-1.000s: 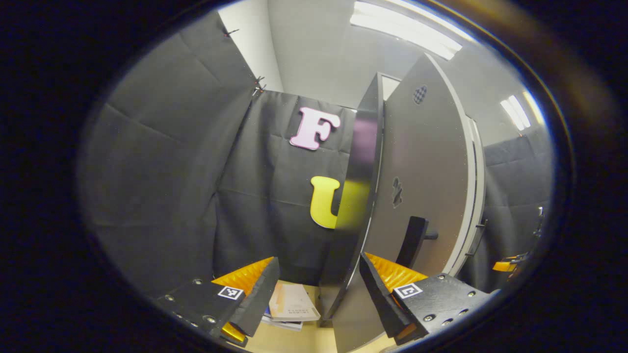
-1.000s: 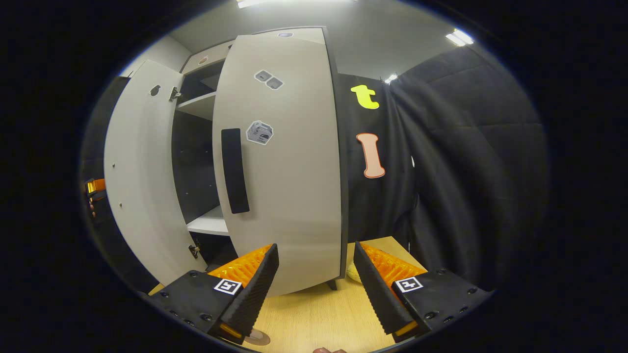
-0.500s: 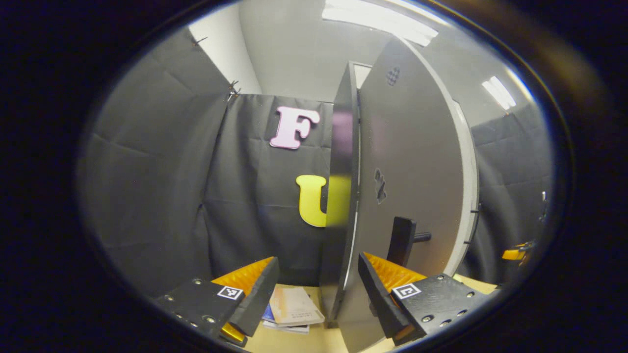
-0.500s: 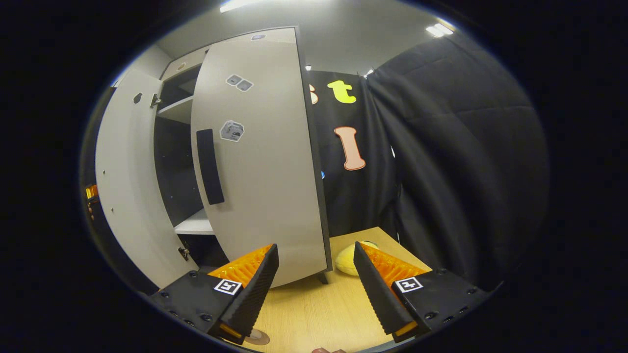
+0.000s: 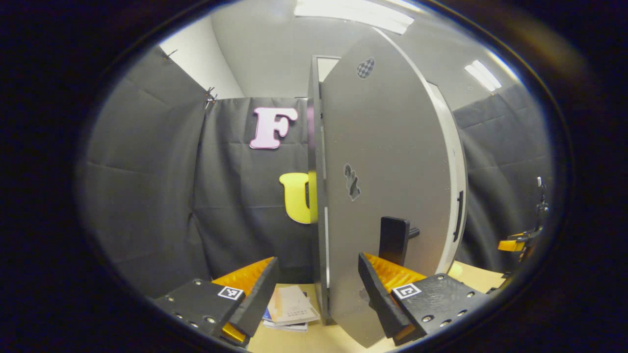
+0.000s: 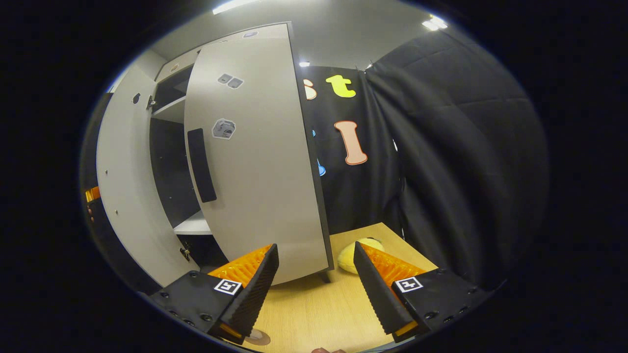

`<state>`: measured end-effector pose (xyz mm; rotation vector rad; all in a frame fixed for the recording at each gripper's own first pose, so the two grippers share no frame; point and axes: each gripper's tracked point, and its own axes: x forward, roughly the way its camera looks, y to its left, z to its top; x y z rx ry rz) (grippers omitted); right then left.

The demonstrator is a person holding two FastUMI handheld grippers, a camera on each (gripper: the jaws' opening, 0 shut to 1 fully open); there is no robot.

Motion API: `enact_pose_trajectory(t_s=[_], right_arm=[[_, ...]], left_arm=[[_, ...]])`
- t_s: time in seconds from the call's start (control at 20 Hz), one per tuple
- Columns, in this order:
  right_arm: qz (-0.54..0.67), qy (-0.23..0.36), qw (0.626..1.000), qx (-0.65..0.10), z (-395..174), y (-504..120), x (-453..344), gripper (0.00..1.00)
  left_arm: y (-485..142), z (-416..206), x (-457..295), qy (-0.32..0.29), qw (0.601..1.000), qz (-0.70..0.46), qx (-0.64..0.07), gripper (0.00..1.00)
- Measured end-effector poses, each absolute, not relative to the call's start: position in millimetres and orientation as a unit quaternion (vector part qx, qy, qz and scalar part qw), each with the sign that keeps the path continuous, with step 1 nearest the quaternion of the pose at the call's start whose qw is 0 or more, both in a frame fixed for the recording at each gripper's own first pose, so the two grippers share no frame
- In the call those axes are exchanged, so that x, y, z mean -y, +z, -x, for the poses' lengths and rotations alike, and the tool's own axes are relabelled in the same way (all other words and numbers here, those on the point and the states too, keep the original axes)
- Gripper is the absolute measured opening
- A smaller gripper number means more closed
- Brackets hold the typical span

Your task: Grasp the bottle in the cabinet with the left hand and place it on the coaster, then close the right door with the right hand and the left door with the left hand.

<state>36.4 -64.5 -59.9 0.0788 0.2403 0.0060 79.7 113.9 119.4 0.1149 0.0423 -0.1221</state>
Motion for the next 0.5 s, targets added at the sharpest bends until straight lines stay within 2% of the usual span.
enact_pose_trajectory(t_s=[0.05, 0.2, 0.25, 0.5], right_arm=[[-0.041, 0.005, 0.992, -0.122, -37.2, -60.3, 66.3, 0.98], [-0.046, 0.006, 0.991, -0.128, -39.9, -64.2, 76.8, 0.98], [-0.047, 0.006, 0.99, -0.13, -40.8, -64.2, 80.8, 0.98], [-0.053, 0.011, 0.989, -0.135, -52.6, -61.5, 102.1, 0.98]], left_arm=[[117.2, -79.2, -105.7, -0.056, 0.997, -0.049, -0.021, 1.0], [116.1, -81.1, -81.9, -0.044, 0.998, -0.046, -0.015, 0.94], [115.7, -83.7, -72.5, -0.041, 0.998, -0.047, -0.013, 1.0], [100.2, -102.0, -18.0, -0.048, 0.999, -0.005, -0.024, 1.0]])
